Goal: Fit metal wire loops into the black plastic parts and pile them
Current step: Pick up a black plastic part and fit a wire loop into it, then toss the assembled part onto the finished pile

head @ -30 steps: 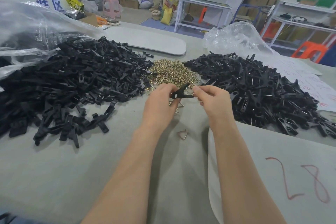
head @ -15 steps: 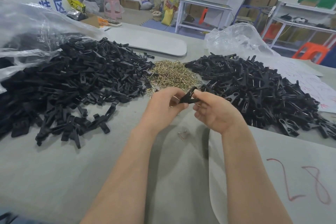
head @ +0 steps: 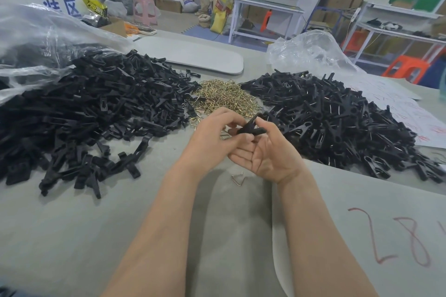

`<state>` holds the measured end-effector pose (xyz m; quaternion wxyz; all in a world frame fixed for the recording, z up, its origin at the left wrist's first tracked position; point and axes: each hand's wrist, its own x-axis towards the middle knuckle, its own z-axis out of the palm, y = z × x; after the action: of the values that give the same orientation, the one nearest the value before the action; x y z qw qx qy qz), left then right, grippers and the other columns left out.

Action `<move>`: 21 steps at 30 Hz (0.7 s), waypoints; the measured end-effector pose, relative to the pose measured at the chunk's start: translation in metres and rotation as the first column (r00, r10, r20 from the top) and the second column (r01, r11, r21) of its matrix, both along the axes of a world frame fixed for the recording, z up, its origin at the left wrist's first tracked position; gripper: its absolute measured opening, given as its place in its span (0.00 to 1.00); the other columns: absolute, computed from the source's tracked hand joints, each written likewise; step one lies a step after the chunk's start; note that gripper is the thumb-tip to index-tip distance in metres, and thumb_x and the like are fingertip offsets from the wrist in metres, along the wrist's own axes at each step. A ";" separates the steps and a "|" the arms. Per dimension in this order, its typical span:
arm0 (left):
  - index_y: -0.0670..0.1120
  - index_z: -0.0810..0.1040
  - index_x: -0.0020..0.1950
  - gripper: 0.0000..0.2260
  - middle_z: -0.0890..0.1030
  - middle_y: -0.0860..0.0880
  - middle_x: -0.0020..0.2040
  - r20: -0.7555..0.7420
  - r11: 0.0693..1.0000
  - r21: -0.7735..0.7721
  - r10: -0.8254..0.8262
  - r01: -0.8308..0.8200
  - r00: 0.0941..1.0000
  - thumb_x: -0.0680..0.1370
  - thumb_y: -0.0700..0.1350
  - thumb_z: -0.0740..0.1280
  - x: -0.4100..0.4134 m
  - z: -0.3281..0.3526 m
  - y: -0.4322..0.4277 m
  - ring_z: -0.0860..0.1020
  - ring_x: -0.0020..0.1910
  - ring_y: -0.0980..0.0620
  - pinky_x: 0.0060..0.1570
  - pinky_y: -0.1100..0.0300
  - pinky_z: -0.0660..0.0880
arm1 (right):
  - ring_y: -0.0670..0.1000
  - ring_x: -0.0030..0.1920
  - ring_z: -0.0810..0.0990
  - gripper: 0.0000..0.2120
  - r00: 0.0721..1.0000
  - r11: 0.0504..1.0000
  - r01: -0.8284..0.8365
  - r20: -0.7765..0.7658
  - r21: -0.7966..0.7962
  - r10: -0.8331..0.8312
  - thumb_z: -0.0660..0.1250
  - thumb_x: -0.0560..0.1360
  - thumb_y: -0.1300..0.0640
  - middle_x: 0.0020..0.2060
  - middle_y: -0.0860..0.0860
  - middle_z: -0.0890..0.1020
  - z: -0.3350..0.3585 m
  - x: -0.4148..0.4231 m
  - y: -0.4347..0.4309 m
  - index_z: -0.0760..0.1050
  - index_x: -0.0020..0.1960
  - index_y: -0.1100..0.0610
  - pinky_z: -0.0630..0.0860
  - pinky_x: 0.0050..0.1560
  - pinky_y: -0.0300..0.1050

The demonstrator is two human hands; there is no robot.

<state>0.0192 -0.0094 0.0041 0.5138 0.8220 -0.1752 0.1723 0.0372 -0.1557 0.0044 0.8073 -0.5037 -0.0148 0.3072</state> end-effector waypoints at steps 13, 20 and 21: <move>0.49 0.79 0.60 0.15 0.79 0.52 0.50 -0.093 0.995 0.101 0.011 -0.001 0.996 0.73 0.42 0.72 0.002 -0.005 -0.001 0.74 0.48 0.57 0.48 0.74 0.67 | 0.46 0.29 0.77 0.15 0.956 0.884 0.244 0.254 -0.400 -0.149 0.69 0.73 0.47 0.37 0.53 0.80 0.006 0.002 -0.004 0.79 0.52 0.57 0.75 0.27 0.35; 0.49 0.62 0.74 0.28 0.67 0.52 0.69 -0.196 0.895 -0.223 0.347 -0.386 0.917 0.76 0.50 0.68 0.006 -0.002 0.002 0.71 0.59 0.61 0.62 0.63 0.68 | 0.39 0.41 0.81 0.15 0.459 0.545 0.838 0.534 0.004 -0.710 0.61 0.79 0.64 0.51 0.61 0.78 0.054 0.020 -0.010 0.70 0.64 0.67 0.73 0.35 0.27; 0.49 0.65 0.72 0.25 0.69 0.52 0.67 -0.237 0.798 -0.354 0.428 -0.487 0.872 0.77 0.50 0.67 0.008 0.000 0.007 0.72 0.54 0.65 0.56 0.69 0.69 | 0.33 0.53 0.77 0.21 0.418 0.533 0.845 0.573 0.038 -0.705 0.59 0.81 0.63 0.62 0.64 0.73 0.059 0.022 -0.009 0.61 0.71 0.68 0.69 0.37 0.23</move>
<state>0.0269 -0.0027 0.0037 0.6260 0.7262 0.1060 0.2637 0.0589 -0.1650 0.0630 0.7457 -0.6140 0.0424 -0.2555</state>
